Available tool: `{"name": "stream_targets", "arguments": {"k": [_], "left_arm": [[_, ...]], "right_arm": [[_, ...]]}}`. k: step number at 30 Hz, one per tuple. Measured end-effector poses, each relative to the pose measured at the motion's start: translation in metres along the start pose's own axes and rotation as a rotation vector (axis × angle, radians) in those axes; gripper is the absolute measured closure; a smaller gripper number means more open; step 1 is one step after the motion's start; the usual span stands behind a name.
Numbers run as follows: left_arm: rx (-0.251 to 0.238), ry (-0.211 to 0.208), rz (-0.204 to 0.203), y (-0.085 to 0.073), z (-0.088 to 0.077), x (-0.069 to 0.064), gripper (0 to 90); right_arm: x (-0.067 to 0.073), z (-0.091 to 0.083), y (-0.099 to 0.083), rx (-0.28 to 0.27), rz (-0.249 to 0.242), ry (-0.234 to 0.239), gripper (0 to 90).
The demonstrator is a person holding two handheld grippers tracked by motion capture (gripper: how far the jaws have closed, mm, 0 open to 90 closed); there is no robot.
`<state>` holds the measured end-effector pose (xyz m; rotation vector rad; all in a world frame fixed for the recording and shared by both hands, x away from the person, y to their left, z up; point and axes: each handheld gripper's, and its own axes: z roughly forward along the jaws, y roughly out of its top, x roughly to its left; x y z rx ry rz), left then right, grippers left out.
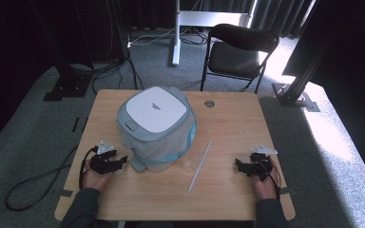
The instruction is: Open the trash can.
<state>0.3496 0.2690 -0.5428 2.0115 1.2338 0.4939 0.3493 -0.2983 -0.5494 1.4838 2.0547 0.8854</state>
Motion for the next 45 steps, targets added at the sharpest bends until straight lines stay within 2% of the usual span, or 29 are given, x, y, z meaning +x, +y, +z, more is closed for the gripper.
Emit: {"name": "stream_targets", "arguments": {"k": [13, 26, 31, 35, 45], "left_arm": [[-0.013, 0.000, -0.009, 0.001, -0.004, 0.001, 40.8], [-0.046, -0.036, -0.025, 0.006, -0.016, 0.001, 42.8], [-0.045, -0.048, -0.004, 0.011, -0.019, -0.002, 42.8], [-0.055, -0.063, -0.008, 0.015, -0.021, -0.003, 42.8], [-0.066, -0.062, 0.002, 0.024, -0.026, 0.000, 42.6]], "right_arm": [[0.001, 0.000, 0.000, 0.000, 0.003, -0.002, 12.3], [0.001, 0.000, 0.000, 0.000, 0.002, -0.002, 12.3], [0.001, 0.000, 0.000, 0.000, 0.001, -0.001, 12.3], [0.002, 0.000, 0.000, 0.000, 0.001, -0.001, 12.3], [0.003, -0.001, -0.001, -0.001, -0.001, 0.002, 12.3]]}}
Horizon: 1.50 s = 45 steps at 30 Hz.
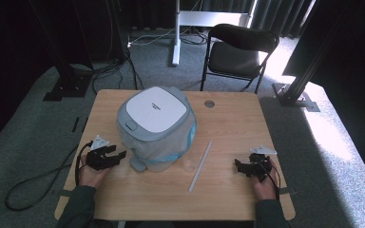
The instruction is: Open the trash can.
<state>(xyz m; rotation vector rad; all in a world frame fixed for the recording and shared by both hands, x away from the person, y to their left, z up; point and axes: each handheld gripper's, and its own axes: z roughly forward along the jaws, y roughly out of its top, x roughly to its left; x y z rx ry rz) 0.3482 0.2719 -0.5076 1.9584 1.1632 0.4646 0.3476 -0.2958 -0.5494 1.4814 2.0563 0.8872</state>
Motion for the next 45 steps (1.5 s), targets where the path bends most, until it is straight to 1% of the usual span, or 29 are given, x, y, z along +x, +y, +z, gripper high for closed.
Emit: {"name": "stream_targets", "arguments": {"k": [8, 13, 14, 18, 36, 41, 45], "left_arm": [[-0.003, 0.007, 0.011, 0.007, -0.006, 0.002, 42.6], [-0.009, 0.003, 0.014, 0.011, -0.009, 0.004, 42.7], [-0.012, -0.004, 0.016, 0.014, -0.010, 0.004, 42.7], [-0.016, -0.003, 0.019, 0.017, -0.011, 0.005, 42.8], [-0.035, 0.006, 0.050, 0.039, -0.025, 0.011, 42.8], [-0.039, 0.005, 0.052, 0.042, -0.027, 0.011, 42.8], [-0.049, -0.002, 0.063, 0.046, -0.031, 0.012, 42.8]], "right_arm": [[0.000, 0.000, 0.000, -0.001, -0.004, 0.003, 12.3], [0.001, 0.000, 0.000, 0.000, -0.007, 0.005, 12.3], [0.001, 0.000, 0.000, 0.000, -0.007, 0.006, 12.3], [0.001, 0.000, 0.000, 0.001, -0.009, 0.007, 12.3], [0.002, 0.000, 0.000, -0.001, -0.015, 0.014, 12.2], [0.002, 0.000, 0.000, -0.001, -0.018, 0.015, 12.3], [0.002, 0.000, 0.000, -0.001, -0.020, 0.017, 12.3]]}}
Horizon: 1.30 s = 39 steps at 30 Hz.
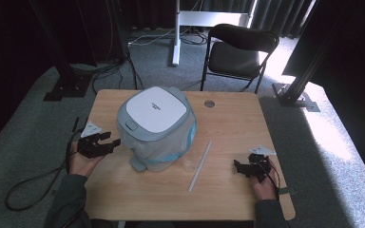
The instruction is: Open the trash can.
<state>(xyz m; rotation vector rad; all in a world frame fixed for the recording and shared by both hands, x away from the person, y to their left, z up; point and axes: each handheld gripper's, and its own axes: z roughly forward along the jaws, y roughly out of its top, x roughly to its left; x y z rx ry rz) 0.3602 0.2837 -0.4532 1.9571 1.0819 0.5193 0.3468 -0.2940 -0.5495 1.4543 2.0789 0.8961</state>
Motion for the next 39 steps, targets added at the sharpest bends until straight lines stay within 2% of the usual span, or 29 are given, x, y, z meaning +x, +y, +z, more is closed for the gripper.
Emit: {"name": "stream_targets", "arguments": {"k": [28, 35, 39], "left_arm": [[-0.044, -0.002, 0.007, 0.012, -0.022, 0.002, 41.5], [-0.050, -0.040, 0.020, 0.023, -0.028, 0.000, 41.5], [-0.061, -0.092, 0.024, 0.029, -0.033, 0.000, 41.5]], "right_arm": [[0.002, 0.000, 0.000, 0.001, -0.002, 0.004, 12.3], [0.002, 0.000, 0.000, 0.001, -0.003, 0.005, 12.3], [0.002, 0.000, 0.000, 0.001, -0.003, 0.006, 12.2]]}}
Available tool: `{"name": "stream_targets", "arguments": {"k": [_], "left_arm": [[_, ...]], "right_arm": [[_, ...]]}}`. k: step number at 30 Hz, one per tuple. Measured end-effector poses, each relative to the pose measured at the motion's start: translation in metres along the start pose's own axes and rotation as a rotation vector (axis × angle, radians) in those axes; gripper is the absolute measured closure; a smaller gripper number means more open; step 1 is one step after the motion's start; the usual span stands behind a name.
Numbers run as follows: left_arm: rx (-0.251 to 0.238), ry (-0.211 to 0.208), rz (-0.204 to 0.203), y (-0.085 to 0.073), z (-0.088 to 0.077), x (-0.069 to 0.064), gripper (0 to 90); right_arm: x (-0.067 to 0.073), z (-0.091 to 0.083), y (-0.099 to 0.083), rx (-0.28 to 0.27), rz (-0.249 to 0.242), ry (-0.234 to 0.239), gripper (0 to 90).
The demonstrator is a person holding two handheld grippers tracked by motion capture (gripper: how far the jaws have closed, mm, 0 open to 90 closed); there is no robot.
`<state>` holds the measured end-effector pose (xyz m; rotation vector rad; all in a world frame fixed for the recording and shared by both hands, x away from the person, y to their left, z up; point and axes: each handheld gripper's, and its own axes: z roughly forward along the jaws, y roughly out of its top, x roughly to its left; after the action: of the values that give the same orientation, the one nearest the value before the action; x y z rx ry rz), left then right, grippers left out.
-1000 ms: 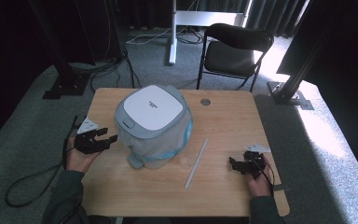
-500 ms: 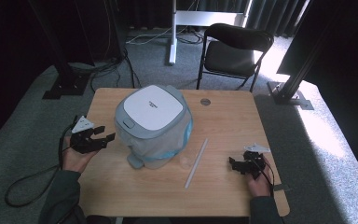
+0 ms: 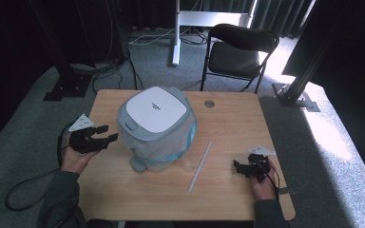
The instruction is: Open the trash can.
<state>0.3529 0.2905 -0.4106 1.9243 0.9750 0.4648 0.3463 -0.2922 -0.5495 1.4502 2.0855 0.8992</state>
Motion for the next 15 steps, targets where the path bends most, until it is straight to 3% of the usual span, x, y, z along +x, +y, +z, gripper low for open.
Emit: {"name": "stream_targets", "arguments": {"k": [7, 15], "left_arm": [[0.008, -0.026, 0.014, 0.006, -0.004, 0.000, 41.4], [0.000, -0.050, -0.014, 0.010, -0.009, -0.002, 39.7]], "right_arm": [[0.000, 0.000, 0.000, 0.000, 0.000, 0.000, 12.2], [0.000, 0.000, 0.000, 0.000, 0.000, 0.000, 12.3]]}}
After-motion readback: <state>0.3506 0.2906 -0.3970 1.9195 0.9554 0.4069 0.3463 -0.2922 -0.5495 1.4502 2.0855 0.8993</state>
